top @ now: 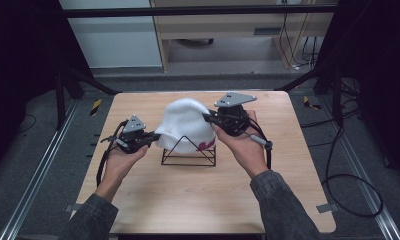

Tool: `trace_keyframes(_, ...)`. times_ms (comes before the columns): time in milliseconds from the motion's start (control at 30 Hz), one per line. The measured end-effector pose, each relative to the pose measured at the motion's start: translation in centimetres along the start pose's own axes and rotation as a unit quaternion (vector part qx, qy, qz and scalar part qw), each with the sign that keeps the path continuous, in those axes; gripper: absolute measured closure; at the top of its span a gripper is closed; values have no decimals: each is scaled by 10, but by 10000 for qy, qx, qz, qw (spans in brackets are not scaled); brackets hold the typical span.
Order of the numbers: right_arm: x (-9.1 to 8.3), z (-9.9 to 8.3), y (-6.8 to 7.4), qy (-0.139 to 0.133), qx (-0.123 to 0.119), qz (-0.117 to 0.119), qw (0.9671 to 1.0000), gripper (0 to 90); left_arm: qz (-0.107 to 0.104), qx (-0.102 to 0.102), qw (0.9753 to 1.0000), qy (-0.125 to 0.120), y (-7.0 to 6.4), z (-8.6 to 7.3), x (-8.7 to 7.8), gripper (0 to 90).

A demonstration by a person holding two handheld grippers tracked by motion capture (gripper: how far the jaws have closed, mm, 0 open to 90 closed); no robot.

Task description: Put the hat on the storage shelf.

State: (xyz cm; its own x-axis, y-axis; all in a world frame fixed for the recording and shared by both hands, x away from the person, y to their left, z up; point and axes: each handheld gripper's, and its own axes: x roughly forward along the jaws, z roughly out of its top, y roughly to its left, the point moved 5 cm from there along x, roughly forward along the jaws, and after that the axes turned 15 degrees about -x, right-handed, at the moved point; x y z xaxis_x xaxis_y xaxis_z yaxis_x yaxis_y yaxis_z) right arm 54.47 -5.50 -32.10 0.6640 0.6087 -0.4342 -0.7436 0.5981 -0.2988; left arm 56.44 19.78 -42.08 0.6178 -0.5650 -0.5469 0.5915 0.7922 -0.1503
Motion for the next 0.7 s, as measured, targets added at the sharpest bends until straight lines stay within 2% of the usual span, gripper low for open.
trace_keyframes(100, -5, -7, 4, 84, -91, -33, 9999, 824, -20, 9, 10000, 37, 0, -3, 4, 847)
trace_keyframes(233, -3, -14, 4, 155, -72, -31, 9998, 823, -53, 21, 9999, 121, 0, -8, 8, 847)
trace_keyframes(300, -1, -19, 2, 216, -20, -9, 9998, 822, -19, 54, 9999, 141, 1, -10, 9, 847)
trace_keyframes(533, 12, -32, 5, 306, 82, 127, 9994, 813, 2, -81, 9997, 244, 8, -24, 14, 848)
trace_keyframes(600, 17, -36, 7, 372, 81, 191, 9991, 808, 14, -43, 9993, 358, 10, -32, 17, 848)
trace_keyframes(700, 21, -39, 10, 432, 101, 238, 9987, 810, 3, -18, 9992, 404, 10, -35, 18, 848)
